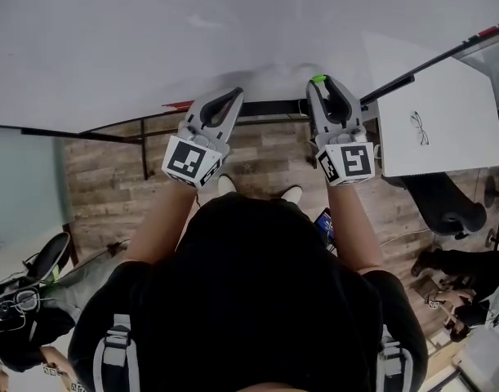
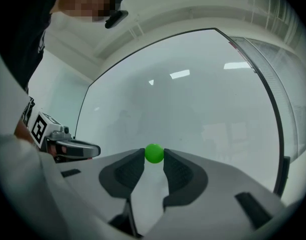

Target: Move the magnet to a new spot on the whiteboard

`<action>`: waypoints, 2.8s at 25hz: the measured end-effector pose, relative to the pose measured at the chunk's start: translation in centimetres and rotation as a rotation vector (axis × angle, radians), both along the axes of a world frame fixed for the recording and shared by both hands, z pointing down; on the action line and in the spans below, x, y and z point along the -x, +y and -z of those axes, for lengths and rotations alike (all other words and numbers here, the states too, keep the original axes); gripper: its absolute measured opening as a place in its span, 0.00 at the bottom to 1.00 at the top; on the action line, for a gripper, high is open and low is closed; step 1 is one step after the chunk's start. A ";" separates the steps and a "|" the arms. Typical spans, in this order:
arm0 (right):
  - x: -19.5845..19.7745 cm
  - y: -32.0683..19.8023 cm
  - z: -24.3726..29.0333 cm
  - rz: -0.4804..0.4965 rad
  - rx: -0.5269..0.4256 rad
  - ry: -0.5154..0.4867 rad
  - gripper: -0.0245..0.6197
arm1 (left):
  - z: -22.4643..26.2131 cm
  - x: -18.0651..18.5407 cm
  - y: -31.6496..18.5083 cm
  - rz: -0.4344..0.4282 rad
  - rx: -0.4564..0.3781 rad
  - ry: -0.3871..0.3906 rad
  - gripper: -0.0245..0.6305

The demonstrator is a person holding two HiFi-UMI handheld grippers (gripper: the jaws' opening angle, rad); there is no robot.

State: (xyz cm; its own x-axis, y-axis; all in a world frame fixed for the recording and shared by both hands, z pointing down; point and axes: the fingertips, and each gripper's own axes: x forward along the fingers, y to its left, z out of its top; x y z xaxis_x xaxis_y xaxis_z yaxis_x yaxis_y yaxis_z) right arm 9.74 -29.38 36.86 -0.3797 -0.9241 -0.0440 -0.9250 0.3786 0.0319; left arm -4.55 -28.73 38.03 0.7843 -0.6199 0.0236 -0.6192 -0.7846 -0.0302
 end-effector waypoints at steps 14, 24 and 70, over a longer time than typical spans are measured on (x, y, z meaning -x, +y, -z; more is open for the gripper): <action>5.1 4.8 1.8 0.234 -0.032 -0.027 0.22 | 2.1 1.3 3.4 0.020 -0.031 0.016 0.04; 6.4 5.9 1.6 0.317 -0.029 -0.033 0.22 | 1.8 1.0 4.9 0.048 -0.025 0.007 0.04; 3.6 7.8 1.8 0.438 -0.025 -0.085 0.22 | 2.9 -0.7 8.0 0.226 -0.034 -0.004 0.04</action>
